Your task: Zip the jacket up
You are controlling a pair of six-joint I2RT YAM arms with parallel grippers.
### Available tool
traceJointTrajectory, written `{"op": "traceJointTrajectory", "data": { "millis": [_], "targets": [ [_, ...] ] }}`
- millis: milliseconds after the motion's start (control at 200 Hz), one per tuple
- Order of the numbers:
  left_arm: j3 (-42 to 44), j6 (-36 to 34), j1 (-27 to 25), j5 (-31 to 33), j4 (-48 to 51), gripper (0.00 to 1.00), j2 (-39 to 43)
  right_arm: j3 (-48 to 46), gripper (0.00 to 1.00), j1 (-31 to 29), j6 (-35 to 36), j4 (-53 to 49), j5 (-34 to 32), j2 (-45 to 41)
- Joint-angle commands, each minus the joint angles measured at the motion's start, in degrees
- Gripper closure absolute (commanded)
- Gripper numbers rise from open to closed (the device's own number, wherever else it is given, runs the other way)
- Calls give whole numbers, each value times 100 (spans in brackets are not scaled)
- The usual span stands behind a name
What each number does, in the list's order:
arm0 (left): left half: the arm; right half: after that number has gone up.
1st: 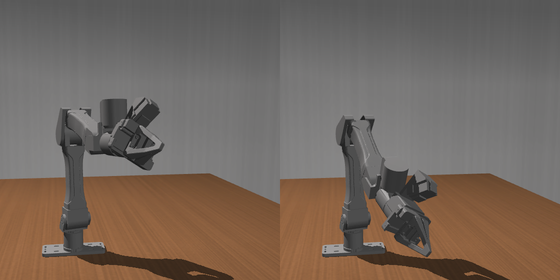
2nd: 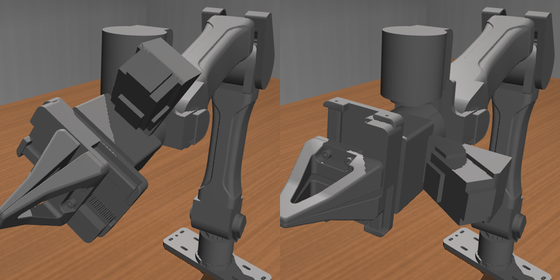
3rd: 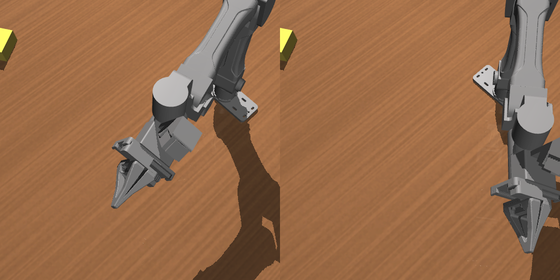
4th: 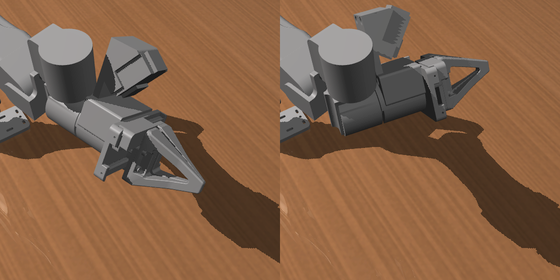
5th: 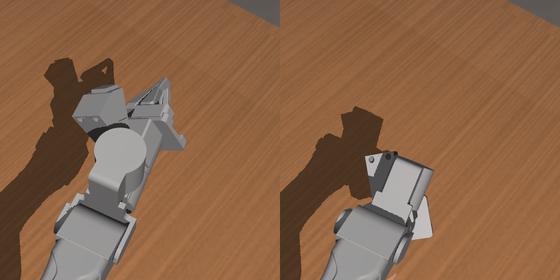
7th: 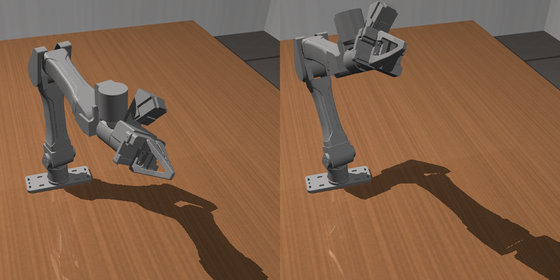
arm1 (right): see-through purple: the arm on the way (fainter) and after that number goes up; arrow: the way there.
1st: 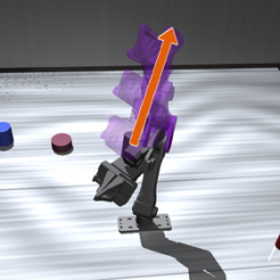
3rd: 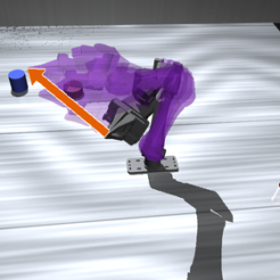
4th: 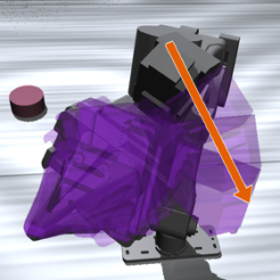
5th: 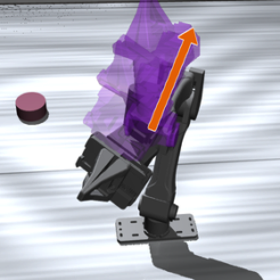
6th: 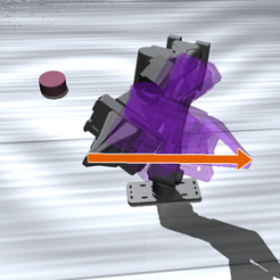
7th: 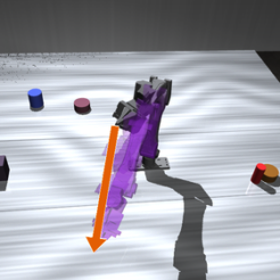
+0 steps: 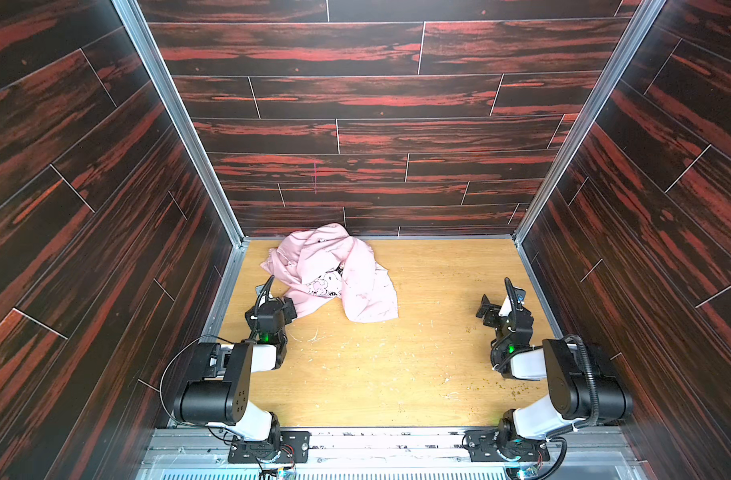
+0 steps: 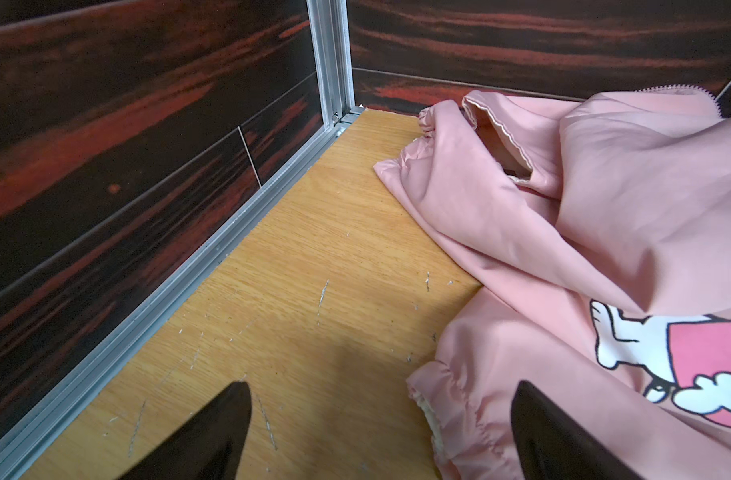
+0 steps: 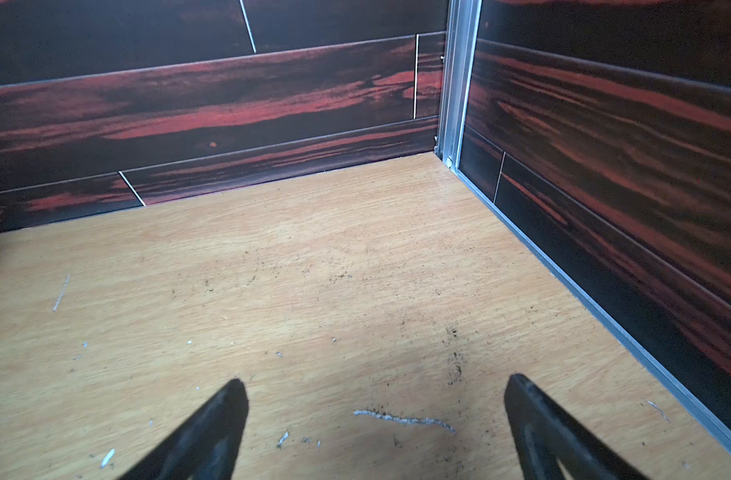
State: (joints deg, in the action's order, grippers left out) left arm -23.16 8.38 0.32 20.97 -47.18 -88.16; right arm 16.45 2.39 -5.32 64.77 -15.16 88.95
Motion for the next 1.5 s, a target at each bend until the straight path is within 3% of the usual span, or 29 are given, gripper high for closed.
{"op": "traceJointTrajectory", "data": {
  "millis": [0,511,616,791,847,967,1102,1252,1342,1398,1428,1493],
  "targets": [
    [-57,-49,30,-11,-2,0,36,32,1,32,16,217,33,43],
    [-33,-42,30,16,-59,0,48,17,1,29,15,220,33,35],
    [-31,8,30,296,-112,0,236,-12,1,37,-160,124,-229,-97],
    [-462,149,30,562,1604,0,1316,-261,1,79,-67,456,8,-393],
    [-561,340,30,708,1870,0,1655,-34,1,74,-80,-509,-45,-935],
    [-827,618,30,396,2431,1,2423,402,1,81,-374,-1952,-184,-1580],
    [-1262,1349,30,150,3193,0,3060,1049,1,71,-863,-3769,267,-2329],
    [-1931,2287,30,55,4268,1,3272,1834,1,80,-1996,-5335,580,-3251],
    [-2337,2831,28,-301,4727,0,3087,2496,1,82,-2364,-6205,898,-3198],
    [-2637,2964,30,-814,4888,1,2798,3036,1,111,-3035,-6949,781,-2920],
    [-2837,3010,30,-1118,4946,0,2620,3324,2,200,-3028,-7170,1165,-2722],
    [-3281,3115,30,-1677,5187,6,2053,3923,21,282,-2837,-7483,2218,-2242]
  ]
}}
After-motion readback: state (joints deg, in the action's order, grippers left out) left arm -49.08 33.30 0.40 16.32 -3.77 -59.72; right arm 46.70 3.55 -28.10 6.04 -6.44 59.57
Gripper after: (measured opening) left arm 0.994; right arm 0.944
